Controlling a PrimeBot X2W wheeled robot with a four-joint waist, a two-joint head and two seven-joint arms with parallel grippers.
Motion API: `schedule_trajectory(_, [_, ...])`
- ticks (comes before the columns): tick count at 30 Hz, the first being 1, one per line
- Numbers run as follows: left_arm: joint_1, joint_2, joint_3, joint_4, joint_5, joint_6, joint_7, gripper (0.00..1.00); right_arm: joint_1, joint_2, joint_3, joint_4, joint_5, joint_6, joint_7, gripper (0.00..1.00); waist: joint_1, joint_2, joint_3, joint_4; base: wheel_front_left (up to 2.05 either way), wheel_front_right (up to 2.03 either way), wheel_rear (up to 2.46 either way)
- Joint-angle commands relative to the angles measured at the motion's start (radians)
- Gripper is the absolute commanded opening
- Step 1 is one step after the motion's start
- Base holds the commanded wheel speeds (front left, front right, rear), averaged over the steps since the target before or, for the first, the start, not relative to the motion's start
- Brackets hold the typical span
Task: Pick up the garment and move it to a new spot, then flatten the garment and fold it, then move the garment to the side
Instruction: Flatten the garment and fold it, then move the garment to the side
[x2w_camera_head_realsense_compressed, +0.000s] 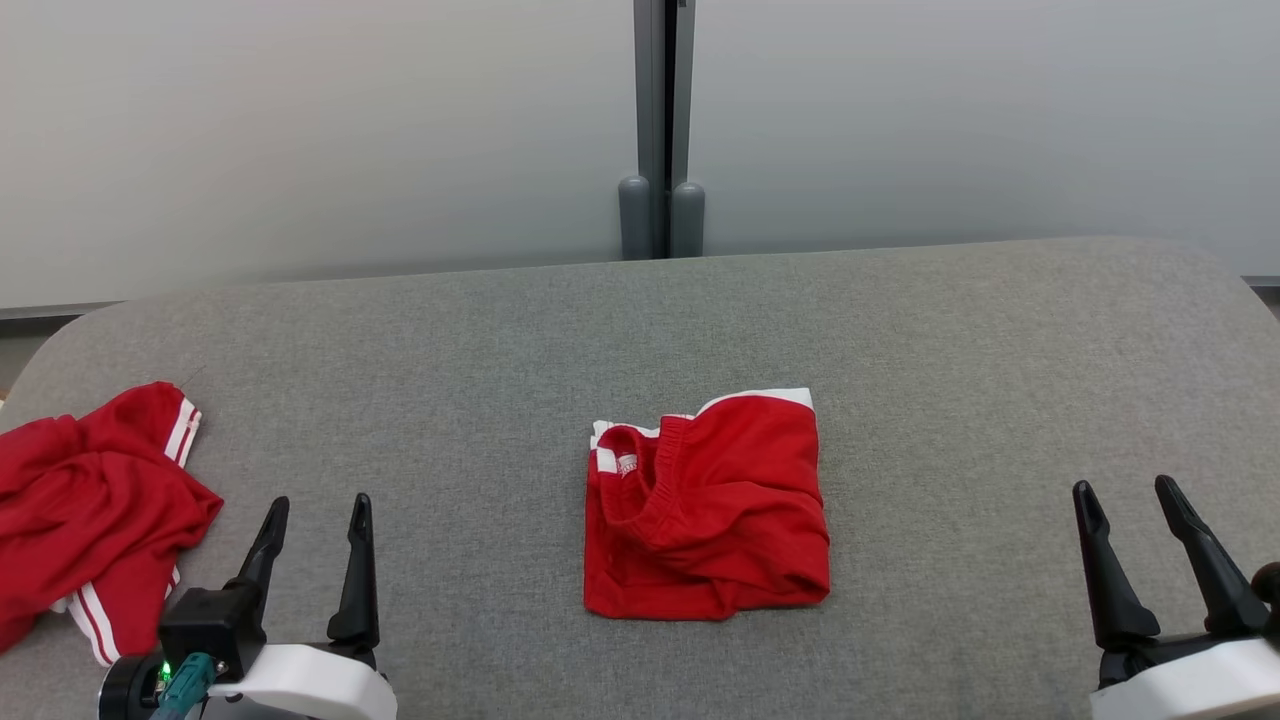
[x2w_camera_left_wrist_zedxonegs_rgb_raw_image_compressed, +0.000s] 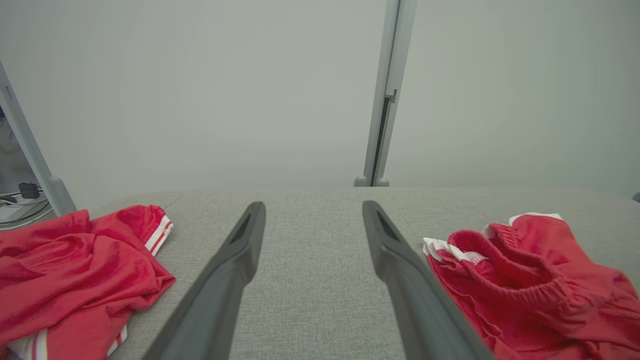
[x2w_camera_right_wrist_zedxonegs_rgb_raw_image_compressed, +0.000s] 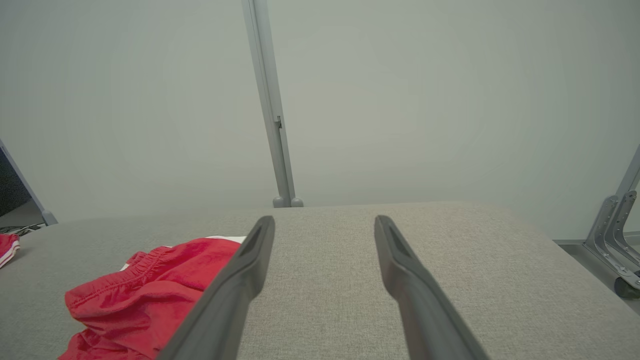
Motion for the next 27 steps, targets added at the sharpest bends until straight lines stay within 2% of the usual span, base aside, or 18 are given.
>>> schedule_trajectory(1, [0.01,0.007,0.001,-0.009,0.001,0.007,0.006,1.0,0.014,0.0,-0.008,-0.013,-0.005,0.0,0.01,1.0,0.0,-0.0001,-0.008,0.002,0.0,0.0,0.0])
schedule_trajectory(19, [0.0,0.028,-0.007,-0.034,-0.001,0.021,0.014,1.0,0.014,0.003,-0.023,-0.029,-0.008,0.0,0.027,1.0,0.0,-0.0001,0.001,0.002,0.0,0.0,0.0])
schedule_trajectory(27, [-0.035,0.019,-0.024,-0.035,0.001,0.014,0.002,1.0,0.003,0.0,-0.039,-0.027,-0.007,0.0,0.037,1.0,0.0,-0.0001,0.027,0.033,0.0,0.0,0.0])
